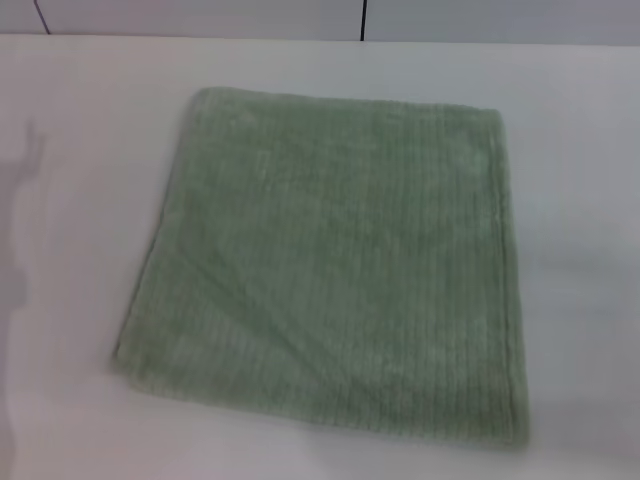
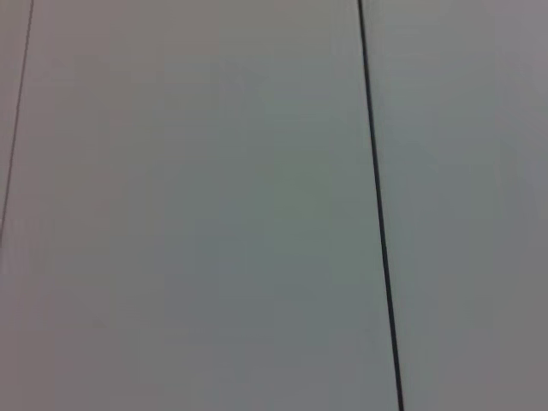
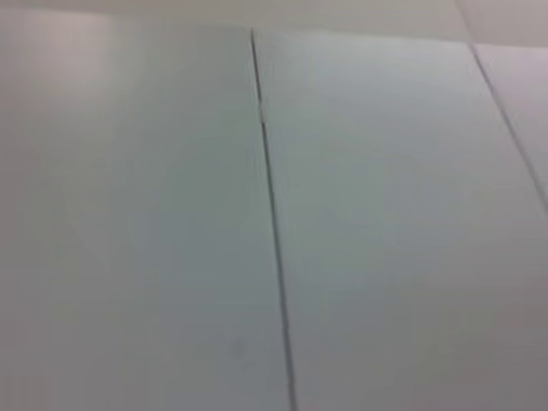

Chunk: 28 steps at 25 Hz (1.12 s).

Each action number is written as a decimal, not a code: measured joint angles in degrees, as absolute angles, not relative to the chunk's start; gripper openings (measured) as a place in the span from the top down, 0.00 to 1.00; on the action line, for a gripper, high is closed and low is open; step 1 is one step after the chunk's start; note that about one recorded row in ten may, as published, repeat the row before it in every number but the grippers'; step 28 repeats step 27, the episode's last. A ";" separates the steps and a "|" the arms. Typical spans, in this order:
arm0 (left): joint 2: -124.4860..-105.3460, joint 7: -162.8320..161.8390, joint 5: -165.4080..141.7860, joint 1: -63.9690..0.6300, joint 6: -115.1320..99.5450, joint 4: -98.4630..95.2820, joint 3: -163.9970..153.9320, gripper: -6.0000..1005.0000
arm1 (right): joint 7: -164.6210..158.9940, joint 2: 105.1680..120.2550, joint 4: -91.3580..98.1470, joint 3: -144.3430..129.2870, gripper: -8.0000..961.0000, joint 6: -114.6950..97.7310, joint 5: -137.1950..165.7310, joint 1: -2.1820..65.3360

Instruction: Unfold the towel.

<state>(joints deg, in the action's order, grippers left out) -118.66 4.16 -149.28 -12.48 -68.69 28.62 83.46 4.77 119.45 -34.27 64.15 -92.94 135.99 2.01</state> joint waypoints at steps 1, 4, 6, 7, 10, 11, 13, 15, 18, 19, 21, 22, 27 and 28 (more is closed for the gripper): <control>-118.69 3.94 -149.08 -13.03 -68.89 26.85 83.40 0.17 | 4.44 119.52 -32.58 64.10 0.97 -93.68 135.34 2.18; -118.69 2.80 -149.03 -13.81 -69.09 24.38 83.46 0.17 | 3.66 119.55 -30.99 64.06 0.89 -93.95 134.42 1.99; -118.64 0.79 -148.98 -14.71 -69.31 21.58 83.55 0.17 | 2.62 119.55 -28.91 63.78 0.84 -94.00 134.08 1.83; -118.64 0.79 -148.98 -14.71 -69.31 21.58 83.55 0.17 | 2.62 119.55 -28.91 63.78 0.81 -94.00 134.08 1.83; -118.61 0.12 -148.88 -15.00 -69.47 20.31 83.57 0.17 | 2.41 119.54 -27.68 63.50 0.64 -94.24 134.03 1.77; -118.61 0.23 -148.85 -14.97 -69.53 20.17 83.58 0.17 | 2.40 119.58 -27.36 63.41 0.57 -94.16 133.97 1.72; -118.62 0.35 -148.84 -14.83 -69.55 20.09 83.59 0.17 | 2.39 119.58 -27.21 63.40 0.52 -93.99 133.82 1.70; -118.62 0.36 -148.83 -14.78 -69.55 20.01 83.59 0.17 | 2.39 119.58 -27.14 63.39 0.48 -93.93 133.75 1.70; -118.69 0.25 -148.80 -14.67 -69.66 19.46 83.59 0.17 | 2.37 119.56 -27.01 63.32 0.40 -94.02 133.66 1.68; -118.71 0.24 -148.80 -14.67 -69.74 19.29 83.59 0.17 | 2.37 119.56 -27.01 63.32 0.38 -94.02 133.66 1.68; -118.73 0.30 -148.79 -14.64 -69.78 18.75 83.46 0.17 | 2.36 119.50 -26.96 63.23 0.33 -93.95 133.64 1.72; -118.73 0.30 -148.79 -14.64 -69.78 18.75 83.46 0.17 | 2.36 119.50 -26.96 63.23 0.29 -93.95 133.64 1.72; -118.81 0.18 -148.79 -14.39 -69.81 18.52 83.18 0.17 | 0.16 119.39 -25.86 63.20 0.13 -94.29 133.60 2.09; -118.81 0.18 -148.79 -14.39 -69.81 18.52 83.18 0.17 | 0.16 119.39 -25.86 63.20 0.13 -94.29 133.60 2.09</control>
